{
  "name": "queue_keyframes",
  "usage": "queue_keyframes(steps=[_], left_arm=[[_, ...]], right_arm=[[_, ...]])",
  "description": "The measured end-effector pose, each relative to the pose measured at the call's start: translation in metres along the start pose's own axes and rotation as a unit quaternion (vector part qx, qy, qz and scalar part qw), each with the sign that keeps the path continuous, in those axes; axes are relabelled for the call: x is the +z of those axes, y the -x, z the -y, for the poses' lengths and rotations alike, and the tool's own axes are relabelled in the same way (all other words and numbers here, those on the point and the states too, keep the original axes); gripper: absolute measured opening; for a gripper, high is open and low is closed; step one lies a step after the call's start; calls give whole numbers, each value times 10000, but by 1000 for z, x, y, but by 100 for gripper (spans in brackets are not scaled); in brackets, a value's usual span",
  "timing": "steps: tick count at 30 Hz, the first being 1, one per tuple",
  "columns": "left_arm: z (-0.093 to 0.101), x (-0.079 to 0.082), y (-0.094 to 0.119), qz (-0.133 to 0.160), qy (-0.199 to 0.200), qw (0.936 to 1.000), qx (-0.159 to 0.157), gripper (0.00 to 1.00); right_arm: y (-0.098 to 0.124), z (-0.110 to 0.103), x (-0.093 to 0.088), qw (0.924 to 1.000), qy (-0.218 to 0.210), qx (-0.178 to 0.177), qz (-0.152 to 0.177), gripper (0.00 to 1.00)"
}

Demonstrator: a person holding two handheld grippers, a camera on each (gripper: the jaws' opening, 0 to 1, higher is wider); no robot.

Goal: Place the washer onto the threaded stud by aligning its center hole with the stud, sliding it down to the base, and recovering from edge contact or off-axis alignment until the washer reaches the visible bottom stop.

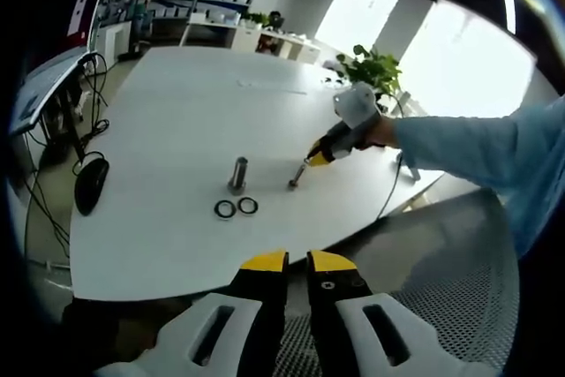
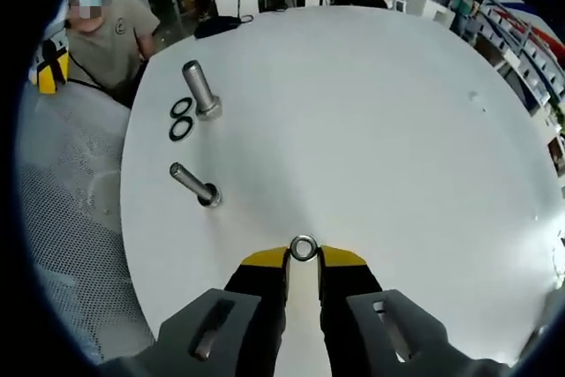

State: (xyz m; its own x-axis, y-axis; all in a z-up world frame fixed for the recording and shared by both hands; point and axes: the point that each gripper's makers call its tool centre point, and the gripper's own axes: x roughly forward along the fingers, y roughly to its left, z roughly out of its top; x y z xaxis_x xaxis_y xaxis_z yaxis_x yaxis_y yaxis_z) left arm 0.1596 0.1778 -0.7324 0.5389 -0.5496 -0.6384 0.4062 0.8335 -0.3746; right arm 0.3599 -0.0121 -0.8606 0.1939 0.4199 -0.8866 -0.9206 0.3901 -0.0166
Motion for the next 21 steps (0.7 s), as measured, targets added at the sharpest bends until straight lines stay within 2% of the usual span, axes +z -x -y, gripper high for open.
queue_keyframes(steps=[5, 14, 21], left_arm=[[0, 0, 0, -7, -8, 10000, -5, 6], [1, 0, 0, -6, -26, 10000, -25, 6], [1, 0, 0, 1, -38, 10000, -39, 6]], right_arm=[[11, -5, 10, 9999, 11, 26, 163, 14], [36, -17, 33, 9984, 282, 8, 496, 14], [50, -33, 49, 9967, 397, 65, 700, 14]])
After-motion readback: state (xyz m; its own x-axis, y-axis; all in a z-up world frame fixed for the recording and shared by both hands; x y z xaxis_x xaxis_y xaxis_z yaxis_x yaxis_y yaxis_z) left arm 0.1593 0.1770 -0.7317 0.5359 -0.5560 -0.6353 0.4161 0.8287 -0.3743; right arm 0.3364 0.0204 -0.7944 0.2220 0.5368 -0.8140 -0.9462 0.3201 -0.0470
